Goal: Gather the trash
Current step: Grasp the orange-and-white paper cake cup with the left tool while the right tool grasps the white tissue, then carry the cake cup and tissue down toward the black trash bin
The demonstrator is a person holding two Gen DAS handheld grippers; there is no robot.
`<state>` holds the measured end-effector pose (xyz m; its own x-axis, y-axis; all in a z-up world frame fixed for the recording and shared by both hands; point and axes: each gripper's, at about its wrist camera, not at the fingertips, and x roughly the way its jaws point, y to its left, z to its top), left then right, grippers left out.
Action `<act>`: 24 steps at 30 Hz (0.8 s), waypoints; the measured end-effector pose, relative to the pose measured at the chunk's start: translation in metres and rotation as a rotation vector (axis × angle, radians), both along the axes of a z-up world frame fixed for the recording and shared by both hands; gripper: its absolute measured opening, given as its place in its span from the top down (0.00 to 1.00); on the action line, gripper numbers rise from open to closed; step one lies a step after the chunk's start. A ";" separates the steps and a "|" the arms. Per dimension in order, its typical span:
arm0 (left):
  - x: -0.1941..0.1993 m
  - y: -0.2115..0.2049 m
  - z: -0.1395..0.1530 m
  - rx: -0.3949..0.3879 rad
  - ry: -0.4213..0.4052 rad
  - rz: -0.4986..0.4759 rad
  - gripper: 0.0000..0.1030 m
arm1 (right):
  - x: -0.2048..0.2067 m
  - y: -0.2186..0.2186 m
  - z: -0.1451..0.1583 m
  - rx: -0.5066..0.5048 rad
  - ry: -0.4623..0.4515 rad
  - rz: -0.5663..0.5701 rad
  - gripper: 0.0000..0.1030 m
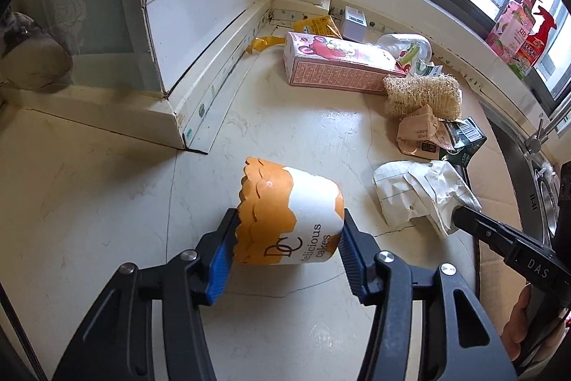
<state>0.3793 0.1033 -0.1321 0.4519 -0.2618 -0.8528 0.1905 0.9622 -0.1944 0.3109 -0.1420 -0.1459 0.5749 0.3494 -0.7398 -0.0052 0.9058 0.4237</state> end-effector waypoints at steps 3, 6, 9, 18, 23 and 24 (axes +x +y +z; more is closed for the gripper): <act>-0.002 0.001 0.002 0.004 -0.016 -0.002 0.52 | -0.008 0.004 0.003 0.006 -0.019 -0.003 0.95; -0.005 0.001 0.006 0.007 -0.027 -0.004 0.52 | -0.016 0.007 0.006 0.012 -0.032 -0.007 0.96; -0.011 -0.001 0.014 0.007 -0.037 -0.011 0.53 | -0.025 0.008 0.012 0.022 -0.044 -0.007 0.96; -0.044 -0.016 0.046 -0.003 -0.086 -0.043 0.53 | -0.063 0.010 0.035 0.013 -0.080 0.009 0.96; -0.076 -0.027 0.063 -0.010 -0.101 -0.058 0.53 | -0.100 0.008 0.052 -0.011 -0.107 0.026 0.96; -0.083 -0.029 0.066 -0.011 -0.103 -0.062 0.53 | -0.107 0.008 0.055 -0.020 -0.113 0.028 0.96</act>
